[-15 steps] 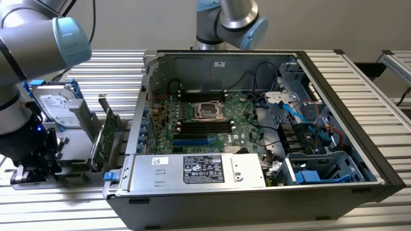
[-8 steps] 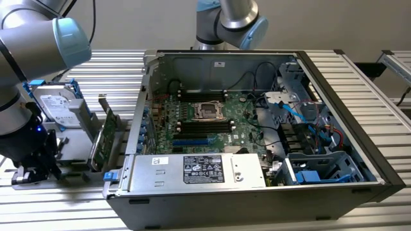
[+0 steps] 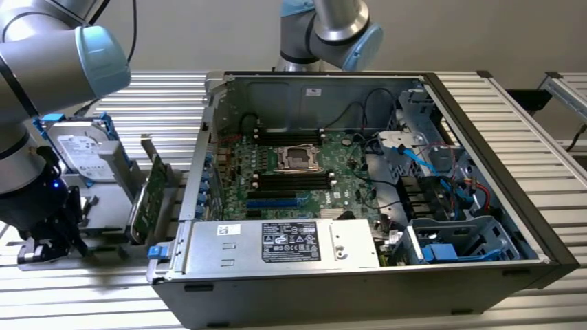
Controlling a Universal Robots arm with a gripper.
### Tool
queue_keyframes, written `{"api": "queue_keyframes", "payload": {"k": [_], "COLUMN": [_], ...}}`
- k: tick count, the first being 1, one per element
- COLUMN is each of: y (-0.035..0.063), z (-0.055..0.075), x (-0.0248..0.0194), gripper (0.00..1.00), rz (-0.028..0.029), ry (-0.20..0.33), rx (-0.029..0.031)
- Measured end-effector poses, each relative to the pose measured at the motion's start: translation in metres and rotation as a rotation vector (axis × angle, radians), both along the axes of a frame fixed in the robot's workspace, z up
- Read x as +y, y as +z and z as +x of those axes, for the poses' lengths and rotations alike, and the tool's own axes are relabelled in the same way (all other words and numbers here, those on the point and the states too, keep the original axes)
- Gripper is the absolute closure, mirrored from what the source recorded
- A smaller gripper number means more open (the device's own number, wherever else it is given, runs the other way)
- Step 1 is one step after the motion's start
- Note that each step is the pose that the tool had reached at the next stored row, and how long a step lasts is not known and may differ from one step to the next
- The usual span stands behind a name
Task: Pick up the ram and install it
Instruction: 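Pick up the ram and move it above insertion slot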
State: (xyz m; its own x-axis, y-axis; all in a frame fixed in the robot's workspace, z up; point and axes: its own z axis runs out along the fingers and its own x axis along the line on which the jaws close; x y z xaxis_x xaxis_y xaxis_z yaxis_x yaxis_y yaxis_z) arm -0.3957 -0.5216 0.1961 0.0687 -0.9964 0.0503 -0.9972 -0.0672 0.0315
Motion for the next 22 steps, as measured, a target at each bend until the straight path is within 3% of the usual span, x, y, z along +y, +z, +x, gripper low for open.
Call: {"api": "queue_keyframes", "payload": {"k": [15, 22], "y": [-0.0015, -0.0036], "z": [0.0, 0.0], "x": [0.0, 0.0], "gripper": [0.86, 0.86], "rz": [-0.0001, -0.0006], "ry": [-0.004, -0.043], "rx": [0.0001, 0.0002]}}
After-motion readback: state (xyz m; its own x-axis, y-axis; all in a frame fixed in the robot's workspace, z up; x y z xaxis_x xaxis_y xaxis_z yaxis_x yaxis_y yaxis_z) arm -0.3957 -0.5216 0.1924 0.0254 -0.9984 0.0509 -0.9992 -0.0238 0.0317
